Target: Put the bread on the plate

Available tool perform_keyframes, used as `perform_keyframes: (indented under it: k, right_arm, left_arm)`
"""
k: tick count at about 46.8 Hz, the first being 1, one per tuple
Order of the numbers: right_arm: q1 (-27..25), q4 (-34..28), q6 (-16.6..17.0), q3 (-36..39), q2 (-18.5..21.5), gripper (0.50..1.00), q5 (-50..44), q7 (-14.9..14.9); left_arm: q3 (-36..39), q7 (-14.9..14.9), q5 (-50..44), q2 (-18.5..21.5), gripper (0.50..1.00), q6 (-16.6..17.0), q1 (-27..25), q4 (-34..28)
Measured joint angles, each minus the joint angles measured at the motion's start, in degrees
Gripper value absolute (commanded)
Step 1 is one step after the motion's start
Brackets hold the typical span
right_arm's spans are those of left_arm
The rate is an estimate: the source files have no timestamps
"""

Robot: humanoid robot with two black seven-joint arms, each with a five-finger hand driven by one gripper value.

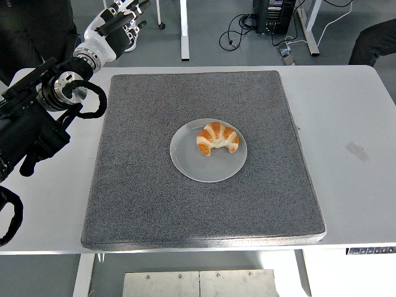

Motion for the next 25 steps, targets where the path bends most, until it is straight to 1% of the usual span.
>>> perform_keyframes:
  k: [6, 13, 25]
  right_arm:
    - [0.1, 0.4, 0.0, 0.1, 0.0, 1.000, 0.0, 0.0]
    - [0.2, 1.0, 0.5, 0.0, 0.0, 1.000, 0.0, 0.0]
    - [0.2, 0.9, 0.5, 0.0, 0.0, 1.000, -0.3, 0.0]
  left_arm:
    - [-1.7, 0.0, 0.0, 0.1, 0.987, 0.0, 2.2, 0.1]
    - [-1.9, -0.2, 0.0, -0.5, 0.987, 0.0, 5.1, 0.1]
    - [-1.4, -0.3, 0.1, -1.1, 0.987, 0.0, 6.1, 0.1]
